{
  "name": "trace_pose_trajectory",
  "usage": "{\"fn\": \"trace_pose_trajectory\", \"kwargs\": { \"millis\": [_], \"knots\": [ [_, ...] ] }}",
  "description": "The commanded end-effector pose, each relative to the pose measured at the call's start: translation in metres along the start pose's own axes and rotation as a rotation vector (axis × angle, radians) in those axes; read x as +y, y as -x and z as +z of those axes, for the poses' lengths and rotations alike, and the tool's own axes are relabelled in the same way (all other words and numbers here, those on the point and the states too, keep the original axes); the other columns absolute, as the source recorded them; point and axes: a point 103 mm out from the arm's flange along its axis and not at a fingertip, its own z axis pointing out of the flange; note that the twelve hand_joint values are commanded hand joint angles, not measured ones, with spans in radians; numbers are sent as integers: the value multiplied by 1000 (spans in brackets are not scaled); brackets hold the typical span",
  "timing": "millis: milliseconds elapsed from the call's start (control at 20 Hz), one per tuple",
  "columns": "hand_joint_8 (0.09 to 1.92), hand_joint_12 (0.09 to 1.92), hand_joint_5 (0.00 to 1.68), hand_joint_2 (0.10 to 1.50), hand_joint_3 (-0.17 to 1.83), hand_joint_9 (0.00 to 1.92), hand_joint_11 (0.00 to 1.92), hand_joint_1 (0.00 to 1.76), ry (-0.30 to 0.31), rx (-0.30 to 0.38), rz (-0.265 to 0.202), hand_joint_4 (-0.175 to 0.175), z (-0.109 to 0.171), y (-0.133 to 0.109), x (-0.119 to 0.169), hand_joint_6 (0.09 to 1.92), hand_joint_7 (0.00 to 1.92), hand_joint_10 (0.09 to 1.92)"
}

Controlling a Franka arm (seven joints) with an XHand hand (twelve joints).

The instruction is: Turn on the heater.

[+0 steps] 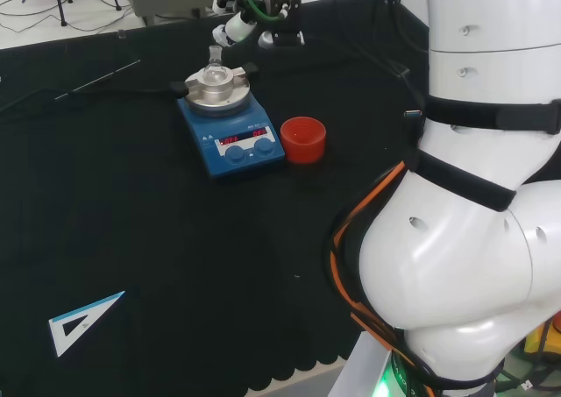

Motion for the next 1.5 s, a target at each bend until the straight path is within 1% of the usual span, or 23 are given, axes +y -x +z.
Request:
{"fn": "trace_pose_trajectory", "kwargs": {
  "millis": [50,200,350,400,500,650,750,850,950,1050,1150,1250,1350,1400,1450,1500],
  "knots": [
    [588,1361,456,717,614,380,62,820,16,-42,17,-16,-10,2,-35,411,226,642],
    [596,1361,452,717,613,381,62,819,-4,-51,26,-16,-12,9,-50,402,243,643],
    [612,1393,417,717,609,451,66,834,-27,-73,33,-18,-14,13,-68,314,330,641],
    [617,1399,414,717,611,502,108,849,-42,-95,32,-18,-14,13,-74,276,382,631],
    [623,1378,411,718,626,648,282,883,-78,-143,31,-18,-14,14,-89,203,532,593],
    [603,1318,408,715,658,874,508,923,-138,-165,36,-18,-8,16,-105,114,729,514],
    [594,1272,397,713,675,999,627,944,-182,-172,37,-18,-1,18,-114,87,808,481],
    [591,1247,382,713,686,1078,691,959,-226,-184,37,-15,5,19,-120,87,841,464],
    [593,1237,368,714,694,1132,723,973,-247,-214,34,-13,11,18,-126,87,864,459],
    [602,1205,361,715,704,1206,790,997,-271,-221,31,-15,17,17,-129,87,946,456],
    [618,1114,360,720,712,1308,929,1039,-267,-245,22,-20,20,16,-133,87,1066,460],
    [666,942,361,731,705,1406,1193,1091,-270,-256,27,-30,24,15,-136,87,1203,491],
    [756,800,365,742,692,1501,1464,1130,-295,-276,34,-40,29,15,-139,87,1306,574],
    [818,782,368,745,687,1558,1561,1143,-306,-286,38,-43,31,16,-140,87,1351,644],
    [893,805,370,747,685,1614,1637,1150,-309,-291,43,-45,34,17,-141,87,1404,726],
    [991,877,375,752,687,1672,1707,1150,-306,-284,50,-46,36,19,-143,87,1459,830]
  ]
}}
